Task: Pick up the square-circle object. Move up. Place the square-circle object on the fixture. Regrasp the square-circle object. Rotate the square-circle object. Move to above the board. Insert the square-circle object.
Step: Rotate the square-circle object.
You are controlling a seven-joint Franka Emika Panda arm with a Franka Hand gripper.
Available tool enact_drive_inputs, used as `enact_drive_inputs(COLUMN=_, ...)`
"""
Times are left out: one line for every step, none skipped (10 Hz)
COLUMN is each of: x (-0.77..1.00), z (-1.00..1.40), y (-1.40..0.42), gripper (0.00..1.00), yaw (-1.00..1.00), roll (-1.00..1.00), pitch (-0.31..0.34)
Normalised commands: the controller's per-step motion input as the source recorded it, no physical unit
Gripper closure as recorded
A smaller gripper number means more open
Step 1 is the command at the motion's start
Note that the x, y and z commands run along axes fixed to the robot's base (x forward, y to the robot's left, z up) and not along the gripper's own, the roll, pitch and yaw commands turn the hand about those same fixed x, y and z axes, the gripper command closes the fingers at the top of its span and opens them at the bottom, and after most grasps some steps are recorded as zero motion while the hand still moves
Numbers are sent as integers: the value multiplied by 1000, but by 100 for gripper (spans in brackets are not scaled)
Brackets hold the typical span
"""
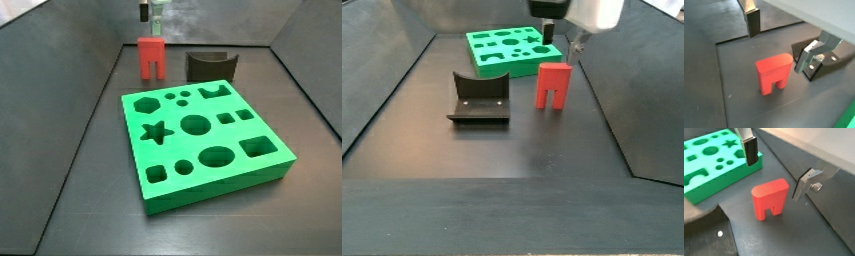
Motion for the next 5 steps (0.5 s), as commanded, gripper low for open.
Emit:
enact_drive_inputs(x=31, z=-26, y=2, gripper=0, yaw=1000, roll=3, pitch=9)
enact_drive_inputs(x=31, z=-26, y=2, gripper=0, yaw=1000, roll=4, pitch=9)
enact_drive_inputs(x=31, z=-26, y=2, gripper=0, yaw=1000, roll=4, pitch=10)
enact_drive_inputs(x=32, z=-26, y=1, gripper=0, yaw=1000, roll=4, pitch=11)
enact_drive_inputs(x=32, z=-25, y=1, gripper=0, yaw=1000, roll=4, pitch=11)
